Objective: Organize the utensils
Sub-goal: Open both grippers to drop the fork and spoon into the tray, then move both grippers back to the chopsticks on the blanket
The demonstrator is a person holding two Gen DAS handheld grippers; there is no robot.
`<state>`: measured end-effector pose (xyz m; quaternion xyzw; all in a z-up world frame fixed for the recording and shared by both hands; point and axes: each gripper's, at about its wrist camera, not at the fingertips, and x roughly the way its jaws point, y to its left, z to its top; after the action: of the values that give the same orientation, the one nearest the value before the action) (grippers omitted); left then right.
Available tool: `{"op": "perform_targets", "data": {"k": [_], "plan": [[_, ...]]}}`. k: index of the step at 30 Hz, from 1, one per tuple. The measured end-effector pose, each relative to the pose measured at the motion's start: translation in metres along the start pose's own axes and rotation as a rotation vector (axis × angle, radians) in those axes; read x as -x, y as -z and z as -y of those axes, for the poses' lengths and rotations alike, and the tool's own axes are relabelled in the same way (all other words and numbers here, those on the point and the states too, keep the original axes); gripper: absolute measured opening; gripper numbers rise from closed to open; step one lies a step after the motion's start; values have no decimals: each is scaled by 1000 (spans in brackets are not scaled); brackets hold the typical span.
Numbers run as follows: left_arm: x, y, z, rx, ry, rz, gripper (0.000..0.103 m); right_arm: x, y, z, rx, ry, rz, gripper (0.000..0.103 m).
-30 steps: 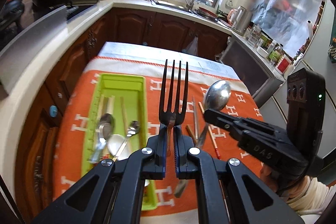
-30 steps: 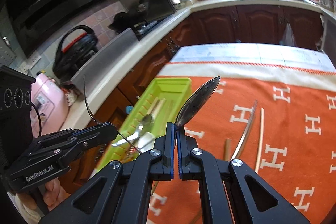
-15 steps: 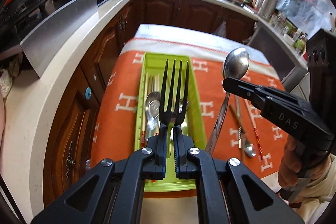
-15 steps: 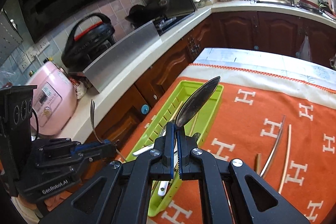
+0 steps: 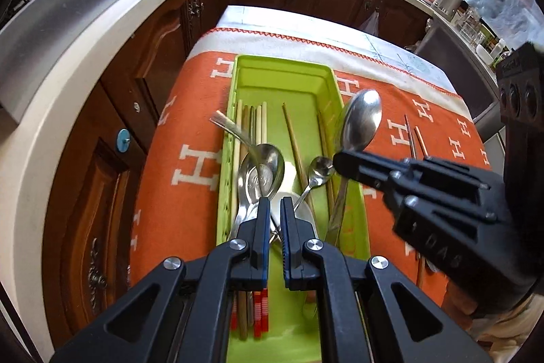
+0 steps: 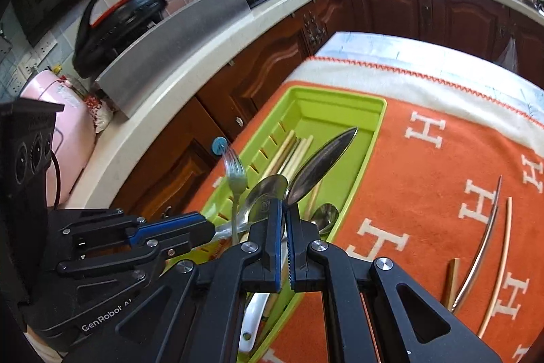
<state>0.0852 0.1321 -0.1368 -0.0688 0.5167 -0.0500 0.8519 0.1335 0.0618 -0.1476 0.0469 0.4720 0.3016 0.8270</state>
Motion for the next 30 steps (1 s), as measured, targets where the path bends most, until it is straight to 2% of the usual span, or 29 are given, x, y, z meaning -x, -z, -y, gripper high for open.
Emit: {"op": "perform_targets", "data": {"k": [4, 7, 14, 30], "plan": [[-11, -6, 2, 7, 8, -13, 4, -16, -1, 12, -36, -2, -31, 5], [-19, -9, 1, 12, 9, -27, 4, -16, -2, 21, -40, -8, -19, 9], [-21, -9, 5, 3, 8, -35, 4, -9, 0, 31, -61, -21, -6, 9], [11, 6, 26, -21, 6, -19, 5, 56, 21, 45, -123, 3, 48, 9]]}}
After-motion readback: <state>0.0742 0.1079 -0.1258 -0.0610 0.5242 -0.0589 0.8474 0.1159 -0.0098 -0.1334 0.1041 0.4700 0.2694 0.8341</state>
